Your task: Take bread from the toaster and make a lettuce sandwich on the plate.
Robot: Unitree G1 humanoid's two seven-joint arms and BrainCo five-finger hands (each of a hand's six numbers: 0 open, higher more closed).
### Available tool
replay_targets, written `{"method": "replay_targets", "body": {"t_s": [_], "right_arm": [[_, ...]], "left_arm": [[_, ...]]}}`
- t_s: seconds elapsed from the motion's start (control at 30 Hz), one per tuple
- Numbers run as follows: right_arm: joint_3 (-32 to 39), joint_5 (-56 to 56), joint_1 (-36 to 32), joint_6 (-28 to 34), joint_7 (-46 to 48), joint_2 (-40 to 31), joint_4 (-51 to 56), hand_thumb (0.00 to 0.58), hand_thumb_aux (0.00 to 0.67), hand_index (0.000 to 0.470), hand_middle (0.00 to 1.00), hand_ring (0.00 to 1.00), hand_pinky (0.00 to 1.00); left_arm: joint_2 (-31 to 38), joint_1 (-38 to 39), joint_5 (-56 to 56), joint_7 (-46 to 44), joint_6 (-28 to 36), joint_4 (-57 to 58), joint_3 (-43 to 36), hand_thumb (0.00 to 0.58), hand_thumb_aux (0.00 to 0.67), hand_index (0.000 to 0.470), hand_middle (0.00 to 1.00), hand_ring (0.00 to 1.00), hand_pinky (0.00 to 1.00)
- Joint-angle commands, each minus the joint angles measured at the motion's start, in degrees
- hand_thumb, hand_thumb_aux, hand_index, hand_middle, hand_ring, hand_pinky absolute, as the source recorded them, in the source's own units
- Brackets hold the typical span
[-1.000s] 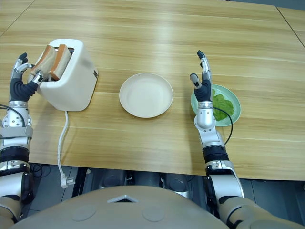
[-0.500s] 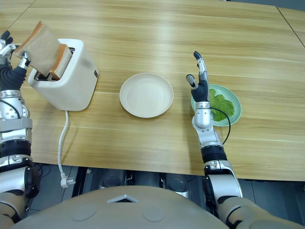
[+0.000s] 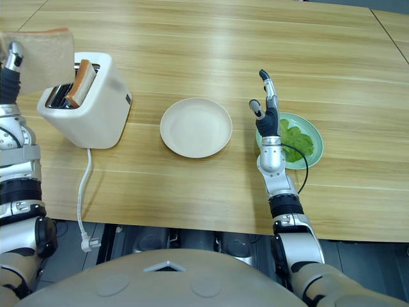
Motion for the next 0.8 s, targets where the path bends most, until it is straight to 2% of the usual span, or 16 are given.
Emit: {"method": "replay_targets", "body": {"t_s": [0.03,0.3,0.53,0.67,0.8], "right_arm": [[0.29,-0.32,-0.31,0.08,-0.08,-0.11,0.84,0.0,0.0,0.0,0.0,0.0,0.0],[0.1,-0.18,-0.43,-0.01,0.0,-0.37,0.65,0.0,0.0,0.0,0.0,0.0,0.0],[-1.37,0.23,0.28,0.46,-0.45,-2.1,0.16,0.0,0.0,0.0,0.0,0.0,0.0],[-2.57,-0.44,1.04,1.22,-1.54,-4.46,-0.16,0.0,0.0,0.0,0.0,0.0,0.0],[-3.26,-3.83,2.02,3.27,-3.95,-8.12,-0.29,0.0,0.0,0.0,0.0,0.0,0.0]], "left_arm": [[-0.41,-0.67,-0.62,-0.24,0.65,-2.71,0.62,0.58,0.67,0.46,1.0,1.0,1.0],[-2.14,-1.6,-2.26,-0.44,1.54,-9.02,1.07,0.58,0.67,0.46,1.0,1.0,1.0],[-8.97,-3.22,-8.12,-4.38,6.88,-15.88,-2.95,0.58,0.67,0.46,1.0,1.0,1.0],[-15.58,-4.48,-9.27,-7.64,9.46,-13.66,-8.05,0.58,0.67,0.46,1.0,1.0,1.0],[-21.41,-5.89,-7.42,-10.3,8.75,-5.94,-12.46,0.58,0.67,0.46,1.0,1.0,1.0]]}}
